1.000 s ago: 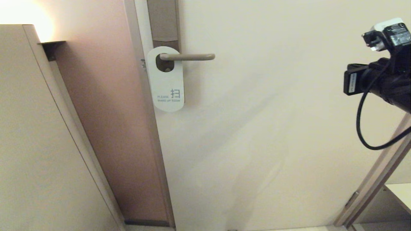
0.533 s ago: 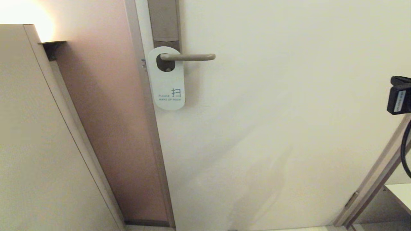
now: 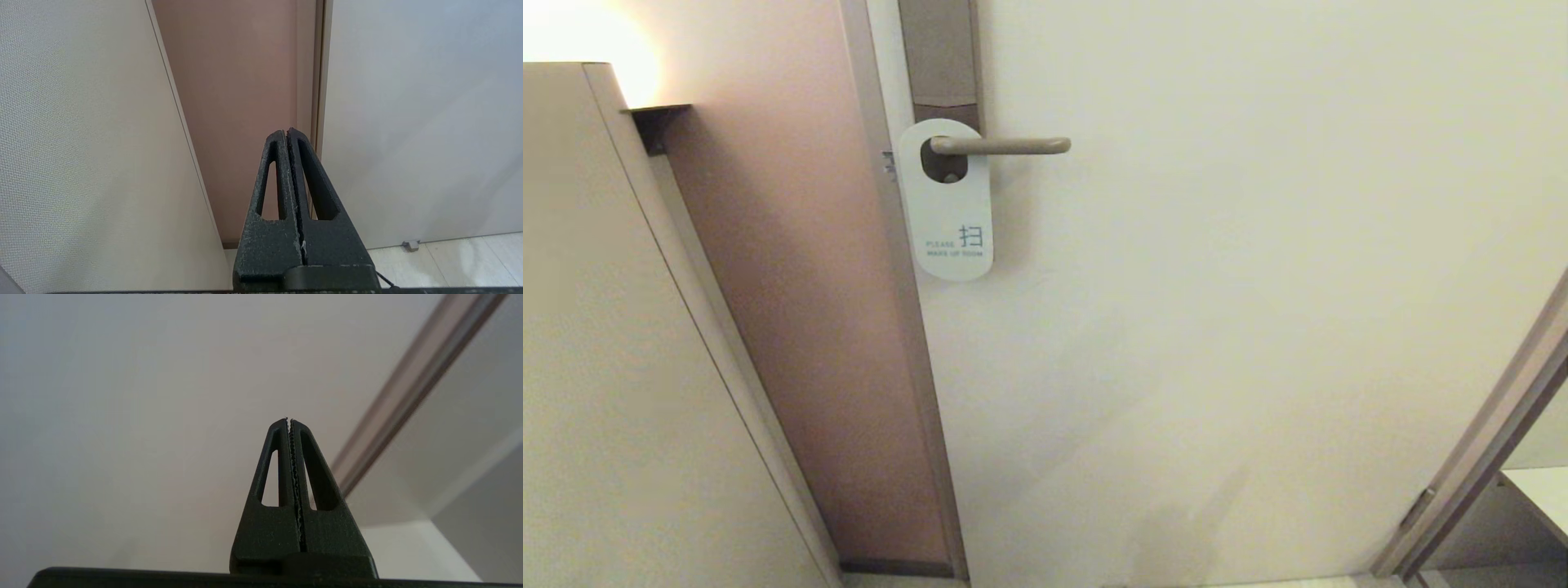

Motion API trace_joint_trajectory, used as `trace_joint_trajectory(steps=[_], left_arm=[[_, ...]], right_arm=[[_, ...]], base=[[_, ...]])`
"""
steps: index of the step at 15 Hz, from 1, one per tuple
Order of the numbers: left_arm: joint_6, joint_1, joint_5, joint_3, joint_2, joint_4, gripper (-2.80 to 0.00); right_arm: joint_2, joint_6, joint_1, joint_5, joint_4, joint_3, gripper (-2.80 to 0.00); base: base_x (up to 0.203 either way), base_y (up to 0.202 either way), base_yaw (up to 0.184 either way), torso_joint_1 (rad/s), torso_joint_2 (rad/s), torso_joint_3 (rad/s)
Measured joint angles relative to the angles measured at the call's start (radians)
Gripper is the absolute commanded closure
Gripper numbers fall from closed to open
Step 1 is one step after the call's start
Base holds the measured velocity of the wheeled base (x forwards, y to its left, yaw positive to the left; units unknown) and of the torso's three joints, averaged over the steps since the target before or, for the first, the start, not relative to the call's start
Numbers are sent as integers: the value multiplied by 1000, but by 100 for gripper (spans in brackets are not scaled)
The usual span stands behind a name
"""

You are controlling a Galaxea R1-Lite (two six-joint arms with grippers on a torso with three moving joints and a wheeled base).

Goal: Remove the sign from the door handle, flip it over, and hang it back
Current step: Take down the sign

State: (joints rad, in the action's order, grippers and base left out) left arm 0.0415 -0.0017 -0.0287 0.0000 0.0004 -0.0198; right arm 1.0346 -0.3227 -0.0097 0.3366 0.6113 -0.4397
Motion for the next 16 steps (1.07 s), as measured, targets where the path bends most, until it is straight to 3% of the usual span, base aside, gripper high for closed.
trace_joint_trajectory(steps=[7,12,16], left_arm=[[1,0,0,0,0,0,0],[0,0,0,0,0,0,0],[0,0,0,0,0,0,0]], right_arm=[[-250,56,-21,-16,115,409,0],[-404,144,-45,-151,-83,439,0],[-530,167,-85,-269,-266,440,0]], base=[[0,0,0,0,0,0],[0,0,0,0,0,0],[0,0,0,0,0,0]])
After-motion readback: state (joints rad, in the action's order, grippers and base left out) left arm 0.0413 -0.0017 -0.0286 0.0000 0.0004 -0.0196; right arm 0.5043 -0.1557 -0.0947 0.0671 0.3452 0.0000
